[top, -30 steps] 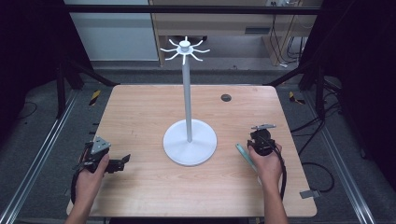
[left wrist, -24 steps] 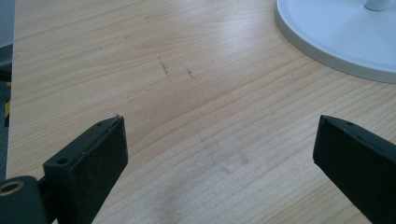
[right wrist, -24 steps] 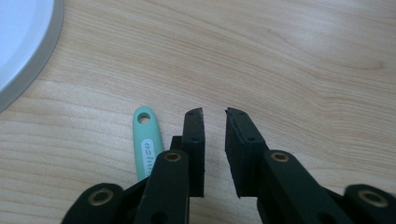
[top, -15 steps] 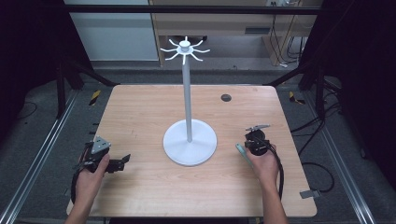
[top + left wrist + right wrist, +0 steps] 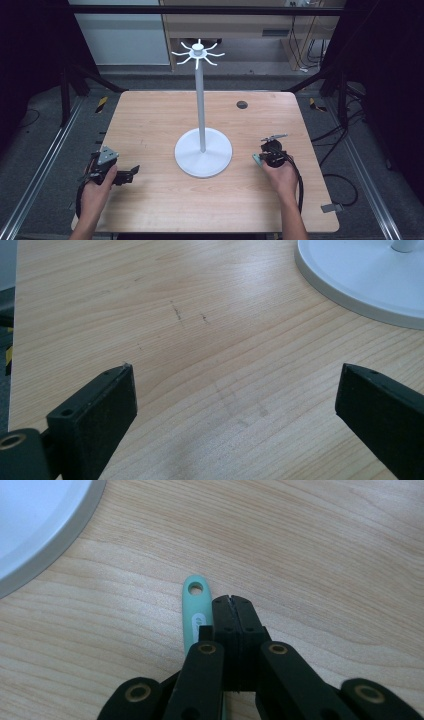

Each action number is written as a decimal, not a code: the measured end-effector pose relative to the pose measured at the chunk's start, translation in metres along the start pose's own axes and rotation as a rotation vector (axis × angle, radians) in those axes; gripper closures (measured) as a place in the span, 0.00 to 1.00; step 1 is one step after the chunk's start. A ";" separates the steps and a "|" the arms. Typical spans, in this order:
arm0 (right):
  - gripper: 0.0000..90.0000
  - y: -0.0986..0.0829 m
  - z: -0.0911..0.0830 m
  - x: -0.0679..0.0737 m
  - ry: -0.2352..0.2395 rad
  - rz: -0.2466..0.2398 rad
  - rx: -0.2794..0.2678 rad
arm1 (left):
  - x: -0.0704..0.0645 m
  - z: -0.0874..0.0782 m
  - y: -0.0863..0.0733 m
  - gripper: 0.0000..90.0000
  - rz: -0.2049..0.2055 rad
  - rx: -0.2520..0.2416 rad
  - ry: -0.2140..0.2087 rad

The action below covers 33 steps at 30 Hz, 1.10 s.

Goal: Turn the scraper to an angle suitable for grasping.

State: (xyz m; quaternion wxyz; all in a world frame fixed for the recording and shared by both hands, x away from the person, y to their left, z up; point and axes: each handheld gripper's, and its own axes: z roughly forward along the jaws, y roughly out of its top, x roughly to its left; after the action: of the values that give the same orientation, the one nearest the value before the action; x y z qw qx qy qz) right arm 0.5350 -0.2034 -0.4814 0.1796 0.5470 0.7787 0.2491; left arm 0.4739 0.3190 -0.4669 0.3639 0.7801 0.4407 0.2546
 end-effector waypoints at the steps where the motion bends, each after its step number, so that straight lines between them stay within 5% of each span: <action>1: 1.00 0.000 0.000 0.000 0.005 0.002 -0.002 | 0.000 0.000 0.000 0.03 0.000 0.000 0.000; 15: 1.00 -0.008 -0.007 0.017 0.156 -0.061 0.016 | 0.000 0.000 0.000 0.03 0.000 -0.001 0.002; 33: 1.00 -0.003 -0.025 0.039 0.138 -0.197 0.053 | 0.000 -0.001 -0.001 0.03 0.004 0.004 0.007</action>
State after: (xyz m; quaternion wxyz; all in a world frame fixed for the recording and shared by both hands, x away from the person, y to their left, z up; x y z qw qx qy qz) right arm 0.5057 -0.1721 -0.4628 0.1347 0.4540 0.8455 0.2466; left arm 0.4731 0.3199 -0.4667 0.3604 0.7806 0.4411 0.2573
